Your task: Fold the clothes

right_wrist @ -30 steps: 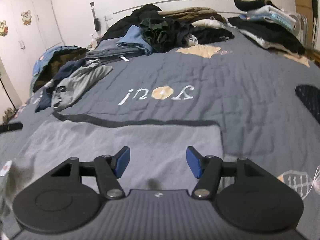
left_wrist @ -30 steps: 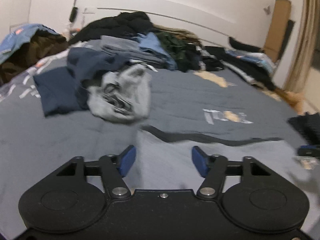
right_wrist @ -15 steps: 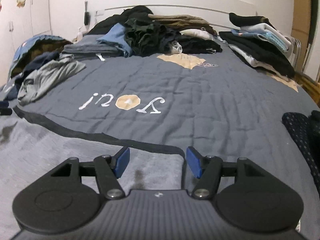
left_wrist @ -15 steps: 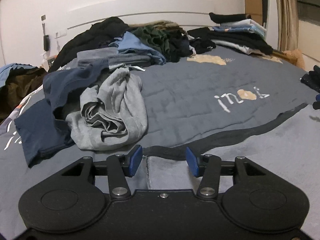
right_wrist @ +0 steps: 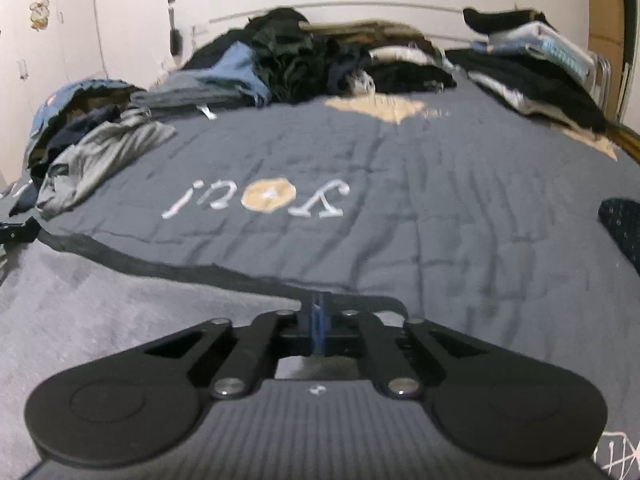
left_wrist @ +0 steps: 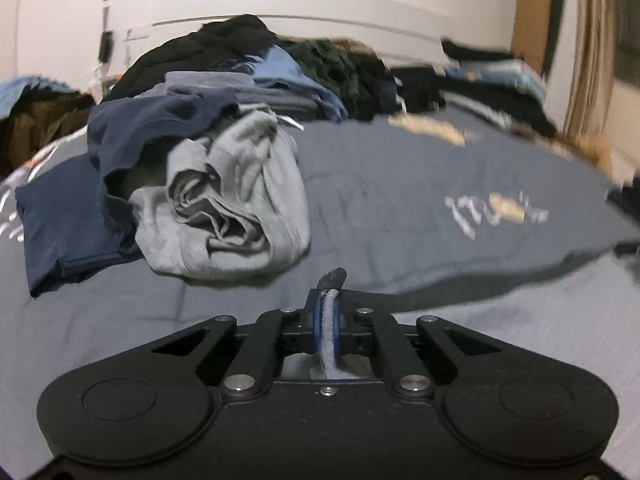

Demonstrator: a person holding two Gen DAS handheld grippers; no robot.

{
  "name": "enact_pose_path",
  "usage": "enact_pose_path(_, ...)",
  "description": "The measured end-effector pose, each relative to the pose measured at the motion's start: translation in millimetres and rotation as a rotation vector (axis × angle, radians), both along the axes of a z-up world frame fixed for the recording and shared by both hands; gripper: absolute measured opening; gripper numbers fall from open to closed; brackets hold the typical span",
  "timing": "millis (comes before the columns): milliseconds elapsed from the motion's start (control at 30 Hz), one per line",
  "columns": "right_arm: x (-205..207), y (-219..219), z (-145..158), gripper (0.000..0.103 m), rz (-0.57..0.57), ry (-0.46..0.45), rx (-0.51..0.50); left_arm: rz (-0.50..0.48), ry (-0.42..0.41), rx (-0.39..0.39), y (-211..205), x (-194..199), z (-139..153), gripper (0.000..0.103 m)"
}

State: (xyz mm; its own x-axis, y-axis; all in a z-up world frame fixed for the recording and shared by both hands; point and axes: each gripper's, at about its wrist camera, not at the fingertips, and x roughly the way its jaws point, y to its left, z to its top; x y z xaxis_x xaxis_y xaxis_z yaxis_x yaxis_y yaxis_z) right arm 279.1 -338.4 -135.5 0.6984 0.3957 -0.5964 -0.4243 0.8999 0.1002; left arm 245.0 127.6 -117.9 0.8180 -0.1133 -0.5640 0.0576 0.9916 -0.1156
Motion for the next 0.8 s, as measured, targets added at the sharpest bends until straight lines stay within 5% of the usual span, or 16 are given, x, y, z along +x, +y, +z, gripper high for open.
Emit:
enact_pose_path(100, 0.9, -12.5, 10.7, 0.000, -0.068, -0.036, 0.083, 0.029, -0.029, -0.068, 11.1, -0.5, 6.1, 0.006)
enact_pose_path(233, 8.1, -23.3, 8.1, 0.000, -0.133, -0.033, 0.108, 0.041, -0.012, -0.063, 8.1, 6.3, -0.9, 0.006)
enact_pose_path(300, 14.0, -22.3, 2.6, 0.009, -0.144, 0.019, 0.067, 0.034, 0.014, -0.043, 3.0, 9.4, -7.2, 0.006)
enact_pose_path(433, 17.7, -22.7, -3.1, 0.049, -0.129, 0.047, 0.023, 0.034, 0.025, -0.039, 5.6, 6.2, -10.2, 0.006)
enact_pose_path(533, 21.9, -22.0, -3.4, 0.054, -0.077, 0.094, 0.049, 0.038, 0.026, -0.059, 9.2, 5.3, -10.1, 0.006)
enact_pose_path(700, 25.0, -11.7, -17.5, 0.052, -0.158, 0.074, -0.066, 0.036, 0.037, -0.058, 7.6, 5.1, -12.7, 0.006)
enact_pose_path(767, 27.5, -13.4, -22.9, 0.020, -0.138, 0.113, -0.033, 0.042, 0.038, -0.063, 8.4, 5.2, -13.5, 0.006)
enact_pose_path(800, 28.4, -14.5, -23.9, 0.013, -0.122, 0.125, -0.004, 0.047, 0.037, -0.068, 9.3, 5.4, -13.8, 0.006)
